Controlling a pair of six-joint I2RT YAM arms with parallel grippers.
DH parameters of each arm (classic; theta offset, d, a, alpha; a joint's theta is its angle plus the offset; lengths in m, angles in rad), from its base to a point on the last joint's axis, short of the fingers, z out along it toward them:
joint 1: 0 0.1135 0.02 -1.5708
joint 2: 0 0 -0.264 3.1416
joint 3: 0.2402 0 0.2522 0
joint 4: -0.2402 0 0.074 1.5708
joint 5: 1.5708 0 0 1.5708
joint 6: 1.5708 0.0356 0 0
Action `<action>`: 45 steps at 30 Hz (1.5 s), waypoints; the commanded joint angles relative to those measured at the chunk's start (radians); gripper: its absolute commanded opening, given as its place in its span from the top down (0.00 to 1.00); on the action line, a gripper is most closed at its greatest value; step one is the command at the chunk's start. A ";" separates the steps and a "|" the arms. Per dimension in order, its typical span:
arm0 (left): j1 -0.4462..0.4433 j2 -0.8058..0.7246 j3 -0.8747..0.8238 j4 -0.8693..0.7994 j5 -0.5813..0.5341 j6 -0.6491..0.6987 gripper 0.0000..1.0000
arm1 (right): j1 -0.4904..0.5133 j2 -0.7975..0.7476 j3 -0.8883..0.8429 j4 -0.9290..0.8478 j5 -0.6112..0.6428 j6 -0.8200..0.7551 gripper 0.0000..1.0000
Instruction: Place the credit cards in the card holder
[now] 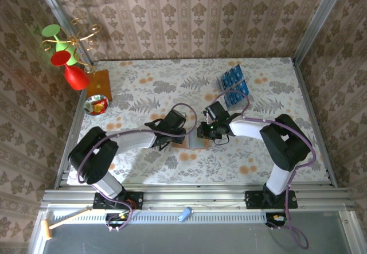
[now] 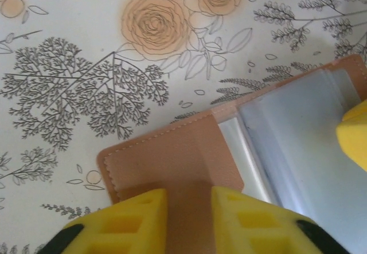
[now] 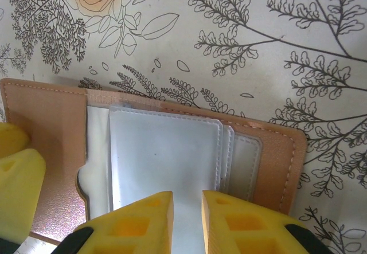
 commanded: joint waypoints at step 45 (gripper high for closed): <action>-0.007 -0.041 -0.182 0.259 -0.017 -0.037 0.46 | 0.028 0.055 0.031 0.013 -0.034 0.041 0.84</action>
